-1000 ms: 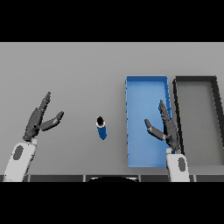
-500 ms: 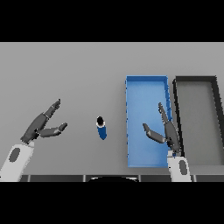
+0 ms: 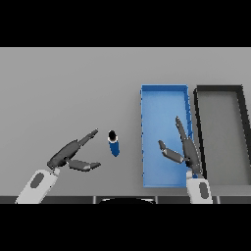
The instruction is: Pick up the blue pipe and place it into the blue bin.
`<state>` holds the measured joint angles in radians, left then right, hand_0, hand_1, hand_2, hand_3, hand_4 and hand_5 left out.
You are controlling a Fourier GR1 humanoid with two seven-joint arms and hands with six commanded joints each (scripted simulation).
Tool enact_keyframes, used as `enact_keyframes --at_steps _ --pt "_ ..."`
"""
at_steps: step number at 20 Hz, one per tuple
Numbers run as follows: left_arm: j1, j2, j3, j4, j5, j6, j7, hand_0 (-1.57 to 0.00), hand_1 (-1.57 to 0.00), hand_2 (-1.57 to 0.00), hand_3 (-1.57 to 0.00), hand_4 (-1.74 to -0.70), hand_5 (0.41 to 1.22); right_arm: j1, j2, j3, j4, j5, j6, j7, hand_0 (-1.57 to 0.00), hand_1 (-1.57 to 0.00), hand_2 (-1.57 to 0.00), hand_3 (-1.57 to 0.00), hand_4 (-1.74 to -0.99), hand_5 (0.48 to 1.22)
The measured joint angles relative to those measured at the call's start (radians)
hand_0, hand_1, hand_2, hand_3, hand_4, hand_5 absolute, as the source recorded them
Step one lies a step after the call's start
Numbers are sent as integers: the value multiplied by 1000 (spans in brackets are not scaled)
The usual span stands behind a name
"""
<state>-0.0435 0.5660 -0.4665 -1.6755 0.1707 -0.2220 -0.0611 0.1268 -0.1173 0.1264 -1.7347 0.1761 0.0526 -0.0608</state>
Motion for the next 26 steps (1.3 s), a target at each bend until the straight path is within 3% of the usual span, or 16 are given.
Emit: enact_keyframes --at_steps 2,4,10,11,13,17,19,21,23,25,26 --pt "4 -35 -25 12 -34 16 -24 1 1 1 1 -1189 463 5 5 7 0 1 3 8 1 1 1 1 -1228 621" --pt "-22 -73 -41 52 -51 19 1 1 1 1 1 -1200 467 -5 4 1 -12 -3 -1 27 1 1 1 1 -1231 623" --pt "-103 -220 -73 196 -67 29 34 1 1 1 1 -1172 464 18 4 3 -16 8 -6 10 1 1 1 1 -1208 608" --pt "-131 -240 -82 220 -82 29 42 1 1 1 1 -1152 459 5 0 -6 -12 2 -8 32 1 1 1 1 -1206 606" --pt "-144 -255 -100 248 -119 33 9 1 1 1 1 -1131 462 21 -4 -10 -18 -3 -5 14 1 1 1 1 -1201 605" --pt "-192 -321 -86 335 -92 16 -38 1 1 -1 1 -1215 533 18 -6 -14 -19 -19 6 31 1 1 1 1 -1206 606" --pt "-197 -349 -82 352 -83 20 -61 1 -40 -110 -43 -1267 585 12 -7 -17 -24 -20 3 26 1 1 1 1 -1196 603" --pt "-195 -370 -78 353 -75 33 -65 -100 -265 -357 -215 -1317 651 21 -8 -17 -13 -13 2 31 1 1 1 1 -1198 605" --pt "-193 -389 -66 354 -43 31 -51 -504 -677 -733 -703 -1416 856 11 0 -15 -2 -18 4 27 1 1 1 1 -1196 604" --pt "-201 -407 -72 356 -48 39 -46 -888 -999 -1035 -1009 -1526 988 0 -3 -21 0 -27 7 35 1 1 1 1 -1195 604" --pt "-182 -402 -89 346 -63 34 -104 -1025 -1113 -1142 -1102 -1567 1034 7 -10 -28 3 -33 11 24 1 1 1 1 -1196 604"
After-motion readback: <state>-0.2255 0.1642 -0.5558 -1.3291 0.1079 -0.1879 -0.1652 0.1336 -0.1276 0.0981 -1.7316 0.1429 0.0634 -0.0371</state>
